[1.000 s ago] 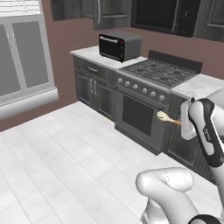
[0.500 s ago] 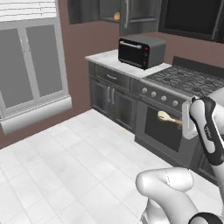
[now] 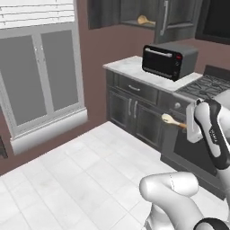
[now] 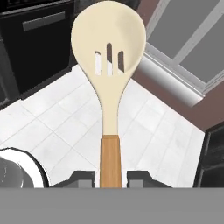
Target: Organize the utensils by type. Pick up the wooden spoons from the counter and place them in the open cabinet. Then pick up the metallic utensils from the counter and place them in the open drawer.
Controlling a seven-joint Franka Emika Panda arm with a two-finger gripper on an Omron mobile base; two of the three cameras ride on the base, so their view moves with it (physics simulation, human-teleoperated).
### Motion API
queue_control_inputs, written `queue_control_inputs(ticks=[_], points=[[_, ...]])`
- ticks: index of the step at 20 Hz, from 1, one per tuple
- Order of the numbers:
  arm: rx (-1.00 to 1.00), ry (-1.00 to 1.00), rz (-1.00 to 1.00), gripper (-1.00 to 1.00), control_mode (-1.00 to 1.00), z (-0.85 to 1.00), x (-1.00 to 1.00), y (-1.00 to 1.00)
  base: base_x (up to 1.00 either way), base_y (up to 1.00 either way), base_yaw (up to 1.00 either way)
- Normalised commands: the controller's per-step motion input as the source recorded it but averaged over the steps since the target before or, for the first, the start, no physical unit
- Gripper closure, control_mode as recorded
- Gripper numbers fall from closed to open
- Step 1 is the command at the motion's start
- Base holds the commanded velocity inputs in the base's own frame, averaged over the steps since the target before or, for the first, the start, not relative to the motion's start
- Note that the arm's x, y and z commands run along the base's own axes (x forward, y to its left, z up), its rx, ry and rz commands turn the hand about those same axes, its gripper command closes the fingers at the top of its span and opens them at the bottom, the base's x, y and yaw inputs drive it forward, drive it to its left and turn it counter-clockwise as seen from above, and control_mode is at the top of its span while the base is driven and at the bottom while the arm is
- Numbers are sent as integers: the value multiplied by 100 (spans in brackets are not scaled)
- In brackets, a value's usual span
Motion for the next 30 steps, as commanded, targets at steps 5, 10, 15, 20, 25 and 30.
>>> queue_control_inputs(ticks=[5, 10, 15, 20, 25, 30], points=[[0, 0, 0, 100, 100, 0, 0, 0, 100, 35, -15], [0, 0, 0, 100, 100, 0, 0, 0, 100, 28, -17], [0, 0, 0, 100, 100, 0, 0, 0, 96, 22, -34], [0, 0, 0, 100, 100, 0, 0, 0, 85, 23, -47], [0, 0, 0, 100, 100, 0, 0, 0, 77, 16, -53], [0, 0, 0, 100, 100, 0, 0, 0, 70, 27, -55]])
